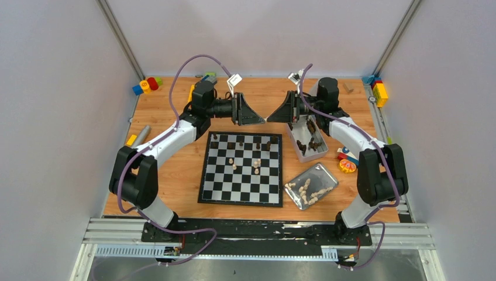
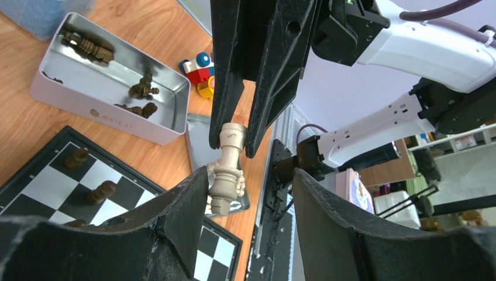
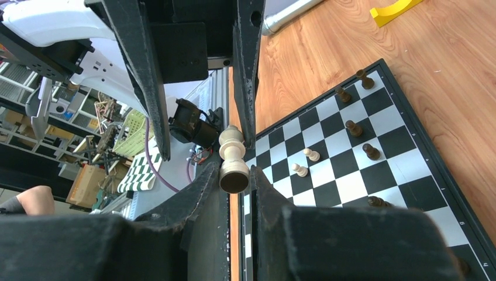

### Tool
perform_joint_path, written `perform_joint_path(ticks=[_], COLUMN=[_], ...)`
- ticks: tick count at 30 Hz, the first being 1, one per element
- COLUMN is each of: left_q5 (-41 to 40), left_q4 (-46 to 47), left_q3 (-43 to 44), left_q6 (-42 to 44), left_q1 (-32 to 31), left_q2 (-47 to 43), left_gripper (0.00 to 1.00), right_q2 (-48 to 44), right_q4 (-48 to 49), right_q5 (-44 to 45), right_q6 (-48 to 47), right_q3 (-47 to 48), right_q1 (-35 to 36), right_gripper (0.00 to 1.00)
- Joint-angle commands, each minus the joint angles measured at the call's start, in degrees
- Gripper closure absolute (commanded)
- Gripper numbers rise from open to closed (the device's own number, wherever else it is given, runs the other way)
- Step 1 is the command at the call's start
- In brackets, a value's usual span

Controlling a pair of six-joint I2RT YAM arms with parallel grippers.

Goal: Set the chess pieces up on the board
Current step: Place the chess piece on the chessboard.

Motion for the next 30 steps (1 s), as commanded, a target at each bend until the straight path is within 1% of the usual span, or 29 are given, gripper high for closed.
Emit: perform_joint_path(ticks=[1,6,9,20,24,25,27,28,29,30], left_q5=[0.5,-0.7,-1.4,-3.5,-4.4,-4.8,-5.1,-5.4,-5.5,-5.9], left_q4=[8.1,9.1,9.1,4.7,1.4,0.2,-2.8,-4.1,-7.5,-9.7], left_q3=[-1.7,-3.2,-3.7,-2.7,-1.5,-1.0,0.1,0.6,1.8,2.5], left_q6=[-5.8,-6.5,-6.4,-3.2,-1.1,-0.3,1.6,3.7,5.0,8.5], left_q1=[0.3,0.3,0.3,0.3,0.3,0.3,0.3,0.3,0.3,0.3], left_q2=[0.1,-0.4,-0.9,-0.8,-0.7,-0.7,-0.6,-0.6,-0.6,-0.8], left_gripper=[0.38,0.38,0.42,0.66,0.77,0.81,0.87,0.92,0.94,0.97], right_q2=[0.5,1.5,2.0,2.5,2.4,2.3,2.3,2.2,1.9,1.6], right_q4=[9.0,12.6,13.4,13.7,12.2,11.5,8.9,6.1,2.4,-1.5], right_q5=[-0.6,-0.6,-0.3,0.0,-0.2,-0.3,-0.4,-0.4,-0.1,0.4], right_q6=[4.9,8.3,8.7,8.6,6.9,6.3,4.6,2.9,0.2,-2.9], right_q3=[-0.9,-1.4,-1.4,-1.9,-2.2,-2.2,-2.0,-1.3,-0.6,0.2], right_q1=[-0.2,-0.4,-0.6,-0.9,-0.9,-0.9,-0.8,-0.9,-0.9,-1.1], right_gripper=[1.00,1.00,1.00,1.00,1.00,0.99,0.93,0.84,0.77,0.70])
